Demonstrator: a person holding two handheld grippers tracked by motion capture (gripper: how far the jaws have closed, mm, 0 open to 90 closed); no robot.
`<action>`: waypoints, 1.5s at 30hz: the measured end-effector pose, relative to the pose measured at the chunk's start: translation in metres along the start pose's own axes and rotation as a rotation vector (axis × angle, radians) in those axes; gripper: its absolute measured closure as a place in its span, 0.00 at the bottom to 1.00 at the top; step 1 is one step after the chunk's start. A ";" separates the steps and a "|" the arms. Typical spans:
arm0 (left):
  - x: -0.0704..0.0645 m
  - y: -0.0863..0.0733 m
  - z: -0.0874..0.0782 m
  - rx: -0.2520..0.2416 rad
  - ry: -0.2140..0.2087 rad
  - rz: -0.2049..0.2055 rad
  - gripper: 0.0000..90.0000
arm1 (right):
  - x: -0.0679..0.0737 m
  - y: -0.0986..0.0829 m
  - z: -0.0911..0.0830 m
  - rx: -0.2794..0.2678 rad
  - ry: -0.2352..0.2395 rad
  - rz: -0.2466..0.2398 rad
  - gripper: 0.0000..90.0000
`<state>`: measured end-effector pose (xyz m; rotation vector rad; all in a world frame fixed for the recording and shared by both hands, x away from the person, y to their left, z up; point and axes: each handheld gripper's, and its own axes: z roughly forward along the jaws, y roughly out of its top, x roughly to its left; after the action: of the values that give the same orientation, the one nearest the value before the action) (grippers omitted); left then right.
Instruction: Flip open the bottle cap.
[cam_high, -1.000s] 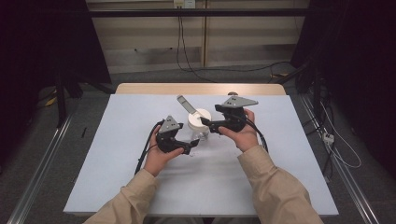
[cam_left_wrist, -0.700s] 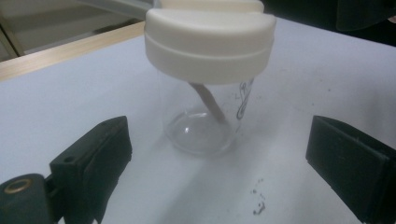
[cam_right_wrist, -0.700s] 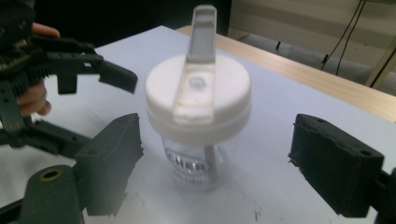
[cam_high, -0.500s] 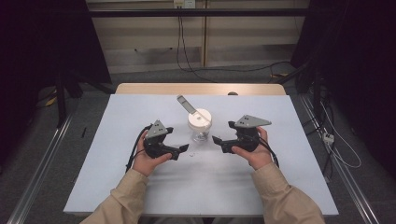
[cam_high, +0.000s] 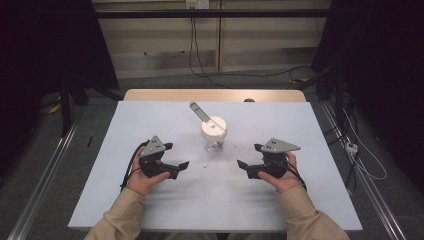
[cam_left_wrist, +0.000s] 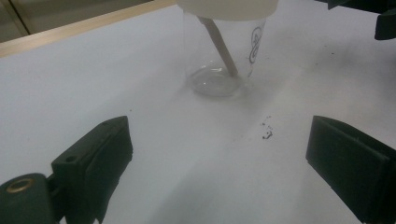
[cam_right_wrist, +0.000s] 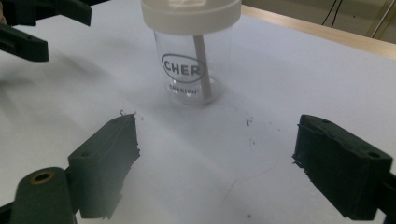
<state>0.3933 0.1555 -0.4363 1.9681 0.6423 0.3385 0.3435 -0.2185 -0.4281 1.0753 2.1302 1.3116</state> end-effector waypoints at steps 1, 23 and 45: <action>0.001 -0.001 -0.003 0.005 0.000 0.005 0.07 | 0.000 -0.002 -0.001 0.002 -0.002 -0.004 0.14; 0.013 -0.027 -0.040 0.018 0.035 -0.024 0.07 | -0.006 -0.035 -0.038 -0.011 -0.031 0.018 0.13; 0.020 -0.038 -0.061 0.010 0.058 -0.056 0.08 | -0.017 -0.051 -0.055 -0.013 -0.065 0.044 0.13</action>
<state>0.3683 0.2258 -0.4420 1.9521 0.7366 0.3599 0.2962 -0.2764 -0.4480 1.1505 2.0586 1.2905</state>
